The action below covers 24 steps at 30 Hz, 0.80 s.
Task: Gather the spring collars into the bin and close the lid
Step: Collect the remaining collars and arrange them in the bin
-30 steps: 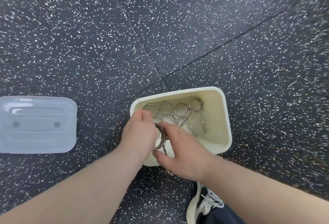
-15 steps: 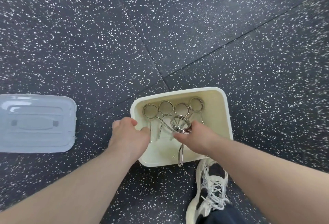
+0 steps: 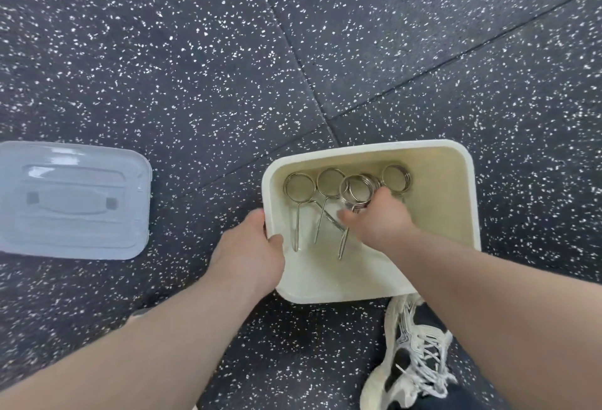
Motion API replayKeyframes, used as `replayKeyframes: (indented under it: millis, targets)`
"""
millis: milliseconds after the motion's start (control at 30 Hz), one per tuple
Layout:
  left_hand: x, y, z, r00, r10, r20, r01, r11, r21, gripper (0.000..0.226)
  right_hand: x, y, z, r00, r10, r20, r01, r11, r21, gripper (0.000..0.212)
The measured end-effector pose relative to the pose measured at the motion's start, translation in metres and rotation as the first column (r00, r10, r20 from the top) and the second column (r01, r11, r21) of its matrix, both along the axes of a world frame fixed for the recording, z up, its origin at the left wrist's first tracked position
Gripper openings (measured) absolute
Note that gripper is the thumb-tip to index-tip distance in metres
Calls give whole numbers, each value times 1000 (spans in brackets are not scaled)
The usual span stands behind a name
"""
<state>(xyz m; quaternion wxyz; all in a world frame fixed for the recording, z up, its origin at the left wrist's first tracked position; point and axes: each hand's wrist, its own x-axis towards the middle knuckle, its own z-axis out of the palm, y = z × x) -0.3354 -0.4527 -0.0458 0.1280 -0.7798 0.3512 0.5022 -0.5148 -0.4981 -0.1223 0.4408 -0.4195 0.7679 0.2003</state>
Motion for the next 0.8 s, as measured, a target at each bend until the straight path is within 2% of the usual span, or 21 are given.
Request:
replayKeyframes:
  millis: [67, 167, 367, 600, 800]
  targets:
    - [1, 1, -2, 1000, -16, -8, 16, 1000, -2, 22, 2, 1, -8, 1000, -11, -3, 11, 1000, -25, 73]
    - [1, 3, -3, 1000, 11, -27, -11, 1000, -14, 25, 6, 3, -15, 1000, 0, -24, -1, 999, -48, 79]
    - [-2, 6, -7, 997, 68, -36, -70, 996, -59, 18, 7, 8, -19, 981, 145, -132, -163, 977, -138, 80]
    - [-2, 4, -5, 991, 115, -73, -119, 992, -52, 18, 5, 13, -15, 966, 214, -143, -224, 973, -56, 76]
    - [-1, 7, -7, 978, 178, -107, -186, 980, -71, 16, 15, 16, -23, 973, 165, -164, -178, 981, -73, 74]
